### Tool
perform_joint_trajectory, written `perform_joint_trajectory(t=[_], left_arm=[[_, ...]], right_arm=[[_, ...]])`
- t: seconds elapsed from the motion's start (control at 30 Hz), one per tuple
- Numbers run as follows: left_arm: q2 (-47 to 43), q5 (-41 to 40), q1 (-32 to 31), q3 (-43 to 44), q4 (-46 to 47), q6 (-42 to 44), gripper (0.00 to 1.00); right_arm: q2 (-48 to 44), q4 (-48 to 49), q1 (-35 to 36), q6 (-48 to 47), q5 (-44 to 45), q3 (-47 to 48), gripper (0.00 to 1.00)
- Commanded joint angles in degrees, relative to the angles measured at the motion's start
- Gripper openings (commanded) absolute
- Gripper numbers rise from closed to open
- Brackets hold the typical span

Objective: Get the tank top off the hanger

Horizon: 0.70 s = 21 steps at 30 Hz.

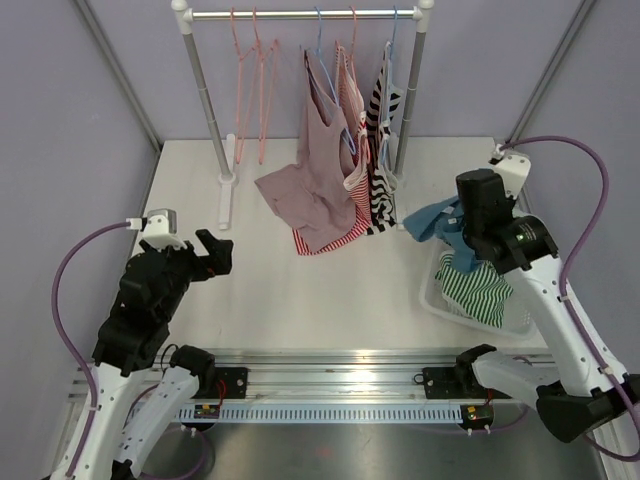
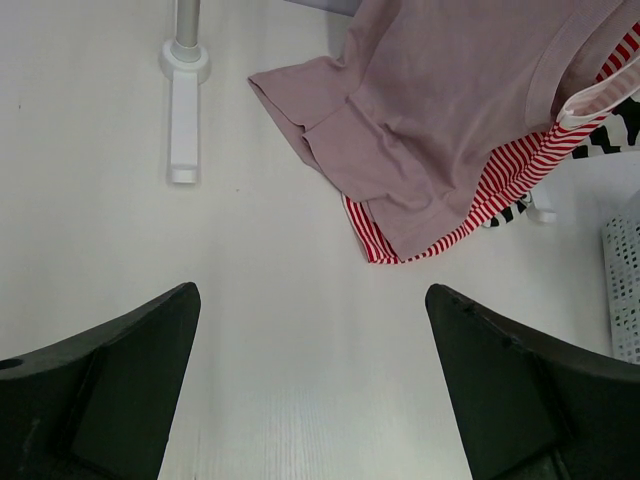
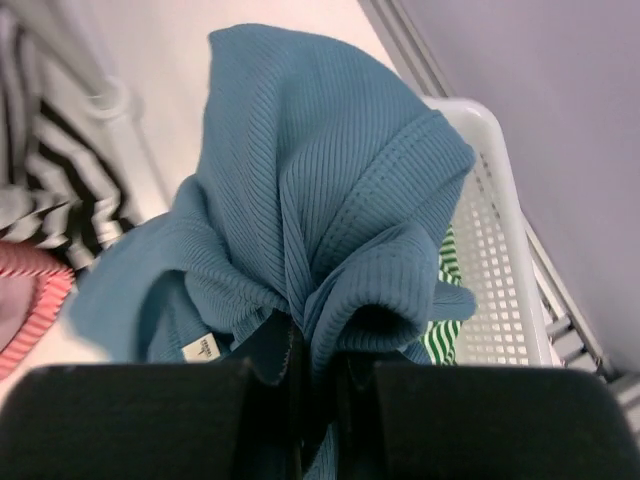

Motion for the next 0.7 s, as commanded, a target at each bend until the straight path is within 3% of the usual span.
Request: perform_joint_trajectory(t=[0.0,0.07,0.1,0.17,0.2,0.27,0.3,0.5,0.67], left_arm=[[-1.3,-1.4,0.3,-0.1,2.7,-0.4,0.99],[-1.5,-0.9,0.3,0.1,2.6,-0.3,0.99],[-1.3,-0.7,0.3,0.4,2.7,-0.1,0.99],[-0.6,0.9,0.3,1.0,2.7,0.5,0.99],[-0.1,1.7,0.3,1.3,2.3,0.6,0.99],[2.2,3.5,0.3,4.1,0.5,0.6,0.99],[4.7,4.1,0.3,5.3,-0.6,0.6,0.99],[8.9,8.1,-0.3,13.5,0.0,-1.9,0.99],[17.9,2.8,-8.2,23.8,0.0,-3.6,0.99]], right_arm=[[-0.3,6.8,-10.6,-1.4,-8.4,-6.1,0.0],[1.4,10.4,-15.5,0.0,-10.7,-11.0,0.0],[2.5,11.0,-16.2,0.8,-12.0,-12.3,0.05],[6.6,11.2,-16.3,2.1,-10.4,-14.4,0.55],[8.8,10.7,-16.3,3.5,-9.5,-14.7,0.75],[9.8,8.6,-16.3,4.1,-7.5,-14.3,0.83],[9.4,8.0,-16.3,4.4,-6.0,-14.0,0.99],[0.5,6.3,-16.3,2.5,-7.0,-11.7,1.0],[-11.7,16.8,-16.2,-1.5,-30.0,-16.8,0.99]])
